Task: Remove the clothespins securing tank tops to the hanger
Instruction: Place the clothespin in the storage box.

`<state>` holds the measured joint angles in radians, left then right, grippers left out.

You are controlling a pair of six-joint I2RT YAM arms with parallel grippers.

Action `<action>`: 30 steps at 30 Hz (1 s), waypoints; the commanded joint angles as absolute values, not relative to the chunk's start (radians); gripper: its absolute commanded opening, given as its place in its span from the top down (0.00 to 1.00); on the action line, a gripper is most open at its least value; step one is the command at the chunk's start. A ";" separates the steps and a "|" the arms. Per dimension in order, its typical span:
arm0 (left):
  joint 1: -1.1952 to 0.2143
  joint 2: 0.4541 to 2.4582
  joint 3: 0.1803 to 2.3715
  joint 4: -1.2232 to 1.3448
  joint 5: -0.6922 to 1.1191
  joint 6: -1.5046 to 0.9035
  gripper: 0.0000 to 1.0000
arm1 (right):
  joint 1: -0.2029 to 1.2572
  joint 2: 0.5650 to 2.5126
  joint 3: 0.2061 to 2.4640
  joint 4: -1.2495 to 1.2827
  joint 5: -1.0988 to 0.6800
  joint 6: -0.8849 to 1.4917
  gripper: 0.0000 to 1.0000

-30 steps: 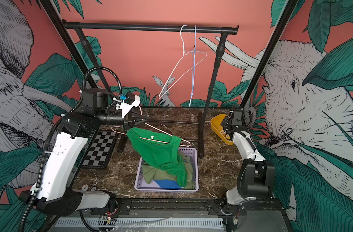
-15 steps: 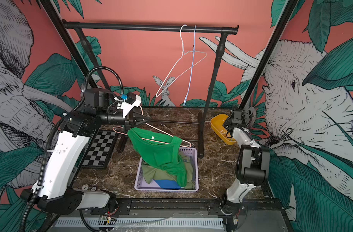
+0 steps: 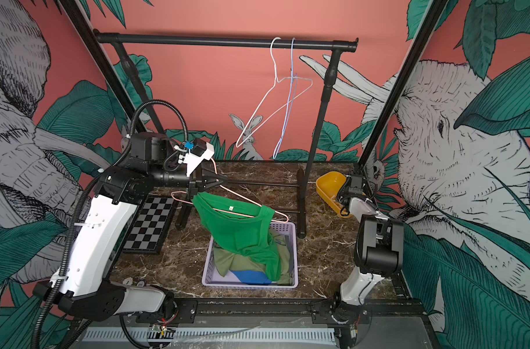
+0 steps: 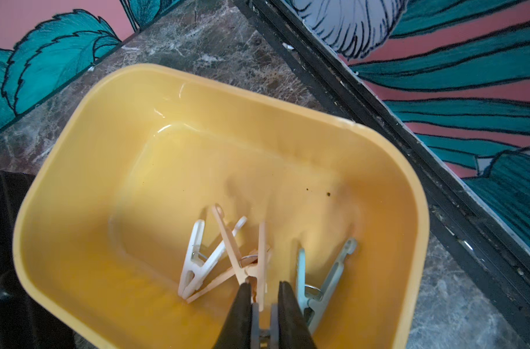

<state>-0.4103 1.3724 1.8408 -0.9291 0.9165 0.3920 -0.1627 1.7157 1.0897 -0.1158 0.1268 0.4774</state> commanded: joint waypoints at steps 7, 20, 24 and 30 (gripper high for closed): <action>-0.422 1.381 1.872 -0.900 0.958 0.379 0.96 | -0.180 1.722 1.100 -0.125 0.111 0.458 0.60; -0.430 1.388 1.890 -0.967 0.959 0.426 0.96 | -0.186 1.458 0.991 -0.106 0.062 0.532 0.48; -0.430 1.406 1.917 -0.987 0.966 0.425 0.96 | -0.175 1.242 0.834 -0.056 -0.012 0.595 0.49; -0.430 1.401 1.913 -0.980 0.950 0.423 0.95 | -0.083 0.923 0.745 -0.148 -0.137 0.564 0.52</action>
